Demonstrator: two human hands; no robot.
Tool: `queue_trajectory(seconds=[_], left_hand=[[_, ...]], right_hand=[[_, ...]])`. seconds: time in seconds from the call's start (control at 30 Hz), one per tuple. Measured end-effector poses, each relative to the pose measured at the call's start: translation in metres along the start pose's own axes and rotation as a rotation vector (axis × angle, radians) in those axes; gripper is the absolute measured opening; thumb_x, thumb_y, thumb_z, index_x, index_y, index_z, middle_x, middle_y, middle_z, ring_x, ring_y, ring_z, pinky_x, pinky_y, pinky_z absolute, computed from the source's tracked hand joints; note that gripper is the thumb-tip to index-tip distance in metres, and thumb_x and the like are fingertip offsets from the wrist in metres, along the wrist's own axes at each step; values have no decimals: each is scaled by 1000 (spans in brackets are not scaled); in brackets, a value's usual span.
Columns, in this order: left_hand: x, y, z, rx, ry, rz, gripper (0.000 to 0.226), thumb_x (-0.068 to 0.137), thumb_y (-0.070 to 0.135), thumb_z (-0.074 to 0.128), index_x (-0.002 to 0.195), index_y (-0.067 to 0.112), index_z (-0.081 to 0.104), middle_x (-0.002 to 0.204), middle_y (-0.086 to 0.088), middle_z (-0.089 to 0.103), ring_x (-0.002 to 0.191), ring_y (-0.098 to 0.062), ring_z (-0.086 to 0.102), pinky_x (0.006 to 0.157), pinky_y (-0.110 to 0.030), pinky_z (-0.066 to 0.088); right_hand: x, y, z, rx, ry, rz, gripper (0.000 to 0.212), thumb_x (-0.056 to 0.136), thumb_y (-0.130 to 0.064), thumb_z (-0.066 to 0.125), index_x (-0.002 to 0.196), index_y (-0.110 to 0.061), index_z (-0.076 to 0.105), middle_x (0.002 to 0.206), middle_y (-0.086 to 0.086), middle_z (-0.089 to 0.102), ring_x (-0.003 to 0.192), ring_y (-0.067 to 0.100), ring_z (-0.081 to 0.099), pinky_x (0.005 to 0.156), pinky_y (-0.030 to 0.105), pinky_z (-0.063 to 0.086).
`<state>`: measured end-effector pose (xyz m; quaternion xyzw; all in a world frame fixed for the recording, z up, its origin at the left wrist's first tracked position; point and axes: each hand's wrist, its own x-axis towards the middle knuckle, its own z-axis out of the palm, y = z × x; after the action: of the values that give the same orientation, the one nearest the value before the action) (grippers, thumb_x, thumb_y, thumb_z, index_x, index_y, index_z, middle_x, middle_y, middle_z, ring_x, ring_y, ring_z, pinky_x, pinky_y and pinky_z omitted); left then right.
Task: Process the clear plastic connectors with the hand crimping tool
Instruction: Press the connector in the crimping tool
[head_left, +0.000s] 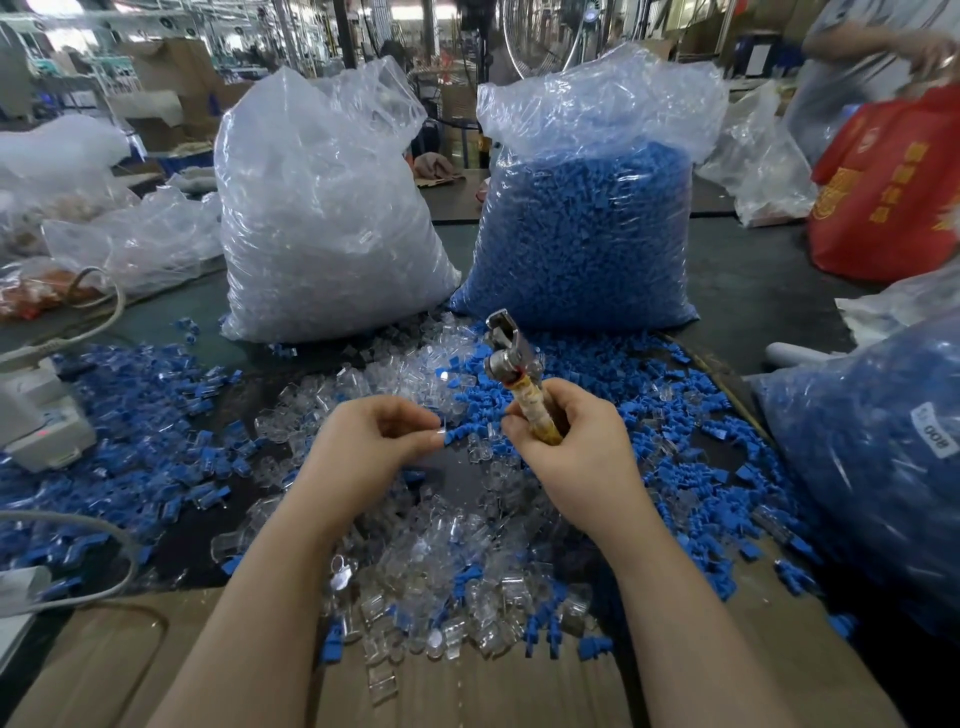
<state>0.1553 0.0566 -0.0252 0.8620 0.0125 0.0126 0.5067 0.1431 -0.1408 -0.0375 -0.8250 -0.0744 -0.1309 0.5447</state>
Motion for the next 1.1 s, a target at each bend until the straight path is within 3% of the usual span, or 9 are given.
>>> queue_trajectory(seconds=[0.1, 0.27, 0.57, 0.8, 0.93, 1.1], left_hand=[[-4, 9, 1, -295, -81, 3, 21, 67, 23, 82, 86, 19, 74, 82, 1, 77, 70, -3, 70, 57, -9, 48], [-4, 10, 4, -385, -138, 58, 26, 61, 23, 79, 86, 17, 74, 85, -2, 77, 76, -8, 72, 64, -12, 51], [-8, 18, 6, -253, -68, 129, 19, 75, 5, 81, 86, 20, 77, 83, 2, 77, 78, -9, 73, 71, -15, 55], [-10, 22, 10, -142, -33, 169, 19, 75, 5, 82, 83, 22, 76, 80, 7, 77, 79, -8, 73, 75, -20, 58], [-11, 24, 14, -158, -47, 172, 21, 75, 2, 81, 82, 21, 76, 78, 6, 77, 75, -6, 72, 70, -17, 56], [-13, 24, 19, -219, -40, 160, 19, 76, 2, 80, 84, 18, 76, 78, 5, 76, 71, -3, 70, 65, -13, 52]], right_hand=[[0, 1, 0, 30, -37, 20, 20, 90, -28, 69, 80, -12, 62, 54, -8, 46, 49, 6, 37, 51, 30, 37], [0, 1, 2, 6, -65, 19, 21, 90, -29, 69, 77, -15, 61, 53, -13, 49, 49, 5, 38, 50, 24, 35], [0, 0, 1, -14, -88, 29, 23, 90, -30, 70, 76, -15, 60, 54, -14, 50, 49, 5, 40, 51, 27, 35], [0, 0, 1, -31, -75, 47, 24, 89, -30, 69, 71, -20, 56, 53, -15, 51, 48, 5, 40, 51, 27, 35], [0, 0, 3, -7, -71, 54, 22, 89, -28, 69, 72, -19, 57, 53, -14, 51, 50, 5, 40, 52, 31, 37], [-1, -3, 1, 40, -67, 68, 16, 89, -25, 69, 80, -13, 65, 59, 1, 55, 54, 10, 44, 54, 40, 42]])
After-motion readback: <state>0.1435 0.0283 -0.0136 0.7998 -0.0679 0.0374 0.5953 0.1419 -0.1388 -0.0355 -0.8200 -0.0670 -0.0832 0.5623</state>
